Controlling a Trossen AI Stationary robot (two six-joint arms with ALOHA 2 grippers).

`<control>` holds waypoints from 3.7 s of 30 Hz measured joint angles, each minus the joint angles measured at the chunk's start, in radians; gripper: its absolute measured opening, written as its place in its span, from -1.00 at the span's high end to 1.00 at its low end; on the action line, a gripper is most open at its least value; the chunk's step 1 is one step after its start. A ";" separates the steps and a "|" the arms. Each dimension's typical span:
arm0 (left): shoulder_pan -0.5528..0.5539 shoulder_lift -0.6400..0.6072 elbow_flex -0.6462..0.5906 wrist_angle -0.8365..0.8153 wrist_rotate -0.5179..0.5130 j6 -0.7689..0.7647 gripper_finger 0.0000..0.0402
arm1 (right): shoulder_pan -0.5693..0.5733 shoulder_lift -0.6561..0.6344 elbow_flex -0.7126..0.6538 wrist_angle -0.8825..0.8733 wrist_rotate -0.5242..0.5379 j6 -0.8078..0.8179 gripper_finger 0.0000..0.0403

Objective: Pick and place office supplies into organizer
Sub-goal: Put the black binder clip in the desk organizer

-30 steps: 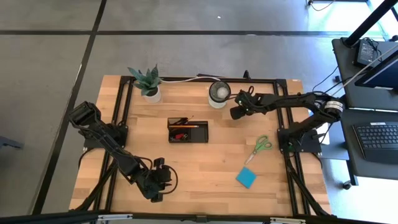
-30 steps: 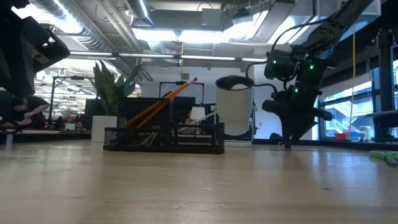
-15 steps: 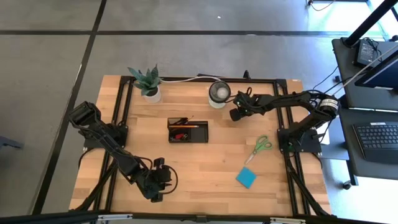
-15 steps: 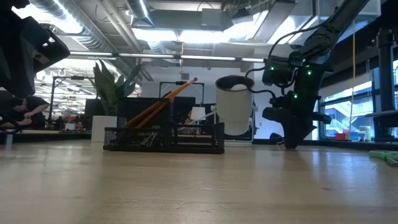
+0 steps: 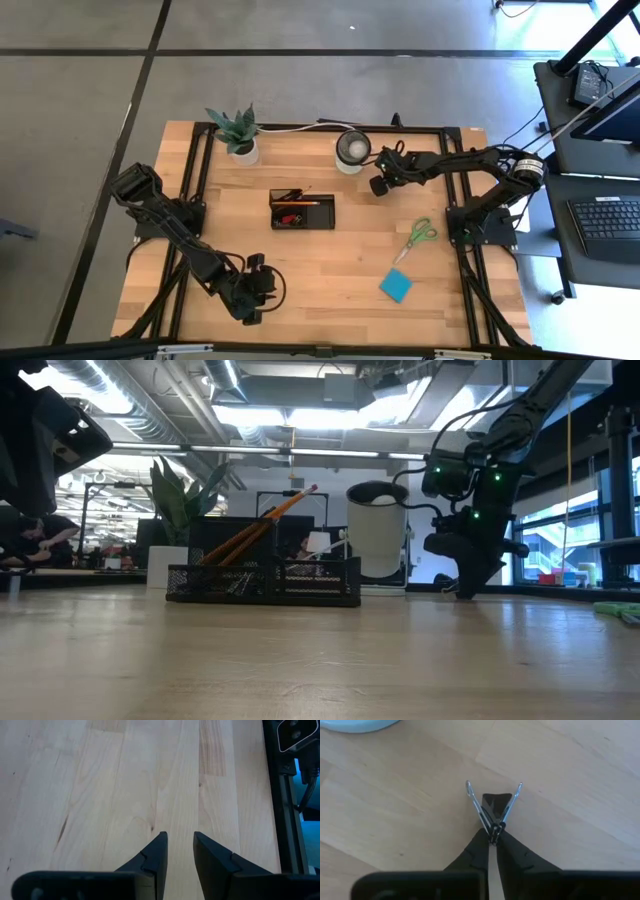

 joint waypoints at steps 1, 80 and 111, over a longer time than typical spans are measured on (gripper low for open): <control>0.000 0.000 0.000 0.000 0.000 0.000 0.57 | 0.003 0.000 0.000 -0.003 0.002 0.000 0.89; -0.001 0.000 0.000 -0.008 0.034 0.000 0.57 | 0.580 0.629 0.962 -0.024 0.076 -0.417 0.89; -0.001 0.000 0.000 -0.008 0.034 0.000 0.57 | 0.581 0.654 0.959 -0.040 0.080 -0.397 0.89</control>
